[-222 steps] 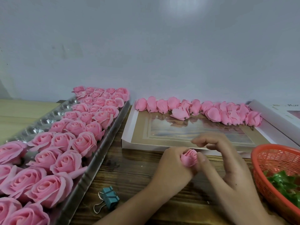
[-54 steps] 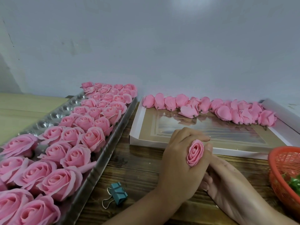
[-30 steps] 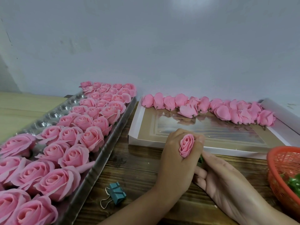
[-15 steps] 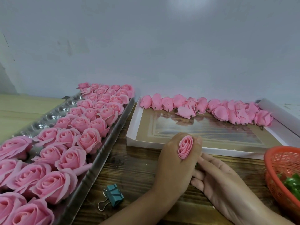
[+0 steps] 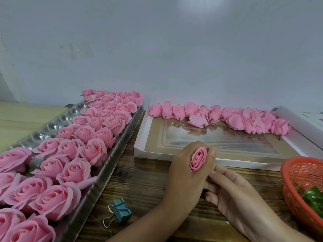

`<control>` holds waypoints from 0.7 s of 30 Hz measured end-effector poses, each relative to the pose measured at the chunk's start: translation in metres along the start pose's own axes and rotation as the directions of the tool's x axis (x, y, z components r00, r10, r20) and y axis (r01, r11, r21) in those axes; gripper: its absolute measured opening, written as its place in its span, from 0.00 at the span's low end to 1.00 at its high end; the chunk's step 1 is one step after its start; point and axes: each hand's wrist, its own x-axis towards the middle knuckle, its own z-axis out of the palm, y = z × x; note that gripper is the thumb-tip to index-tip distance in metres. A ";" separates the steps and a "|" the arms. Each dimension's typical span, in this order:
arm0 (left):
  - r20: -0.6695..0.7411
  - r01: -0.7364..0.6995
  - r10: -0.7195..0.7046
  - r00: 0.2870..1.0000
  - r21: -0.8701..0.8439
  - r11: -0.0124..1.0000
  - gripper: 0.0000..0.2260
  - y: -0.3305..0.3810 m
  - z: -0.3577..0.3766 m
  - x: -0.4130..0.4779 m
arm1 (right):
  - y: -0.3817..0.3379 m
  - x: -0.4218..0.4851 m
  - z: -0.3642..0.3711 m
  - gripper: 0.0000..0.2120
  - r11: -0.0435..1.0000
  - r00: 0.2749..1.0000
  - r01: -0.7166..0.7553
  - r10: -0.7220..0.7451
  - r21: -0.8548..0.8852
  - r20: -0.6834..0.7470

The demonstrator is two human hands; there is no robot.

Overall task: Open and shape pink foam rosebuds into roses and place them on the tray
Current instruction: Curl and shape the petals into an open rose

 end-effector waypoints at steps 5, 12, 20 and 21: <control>0.065 0.022 -0.019 0.998 -0.056 0.998 0.11 -0.001 0.000 0.001 | -0.001 0.000 0.001 0.12 1.000 0.998 0.027 -0.026 -0.007 0.058; 0.148 -0.020 0.016 0.989 0.025 0.999 0.11 -0.002 0.003 0.000 | -0.001 0.001 -0.002 0.13 0.999 1.000 -0.001 0.000 0.047 0.024; 0.087 -0.035 0.025 0.996 0.113 0.993 0.09 -0.006 0.008 -0.001 | 0.000 0.002 -0.001 0.12 1.000 1.000 0.005 -0.005 0.024 -0.018; 0.078 -0.030 0.021 0.997 0.117 0.993 0.09 -0.006 0.008 -0.002 | 0.000 0.002 -0.001 0.12 1.000 1.000 0.007 -0.006 0.019 -0.016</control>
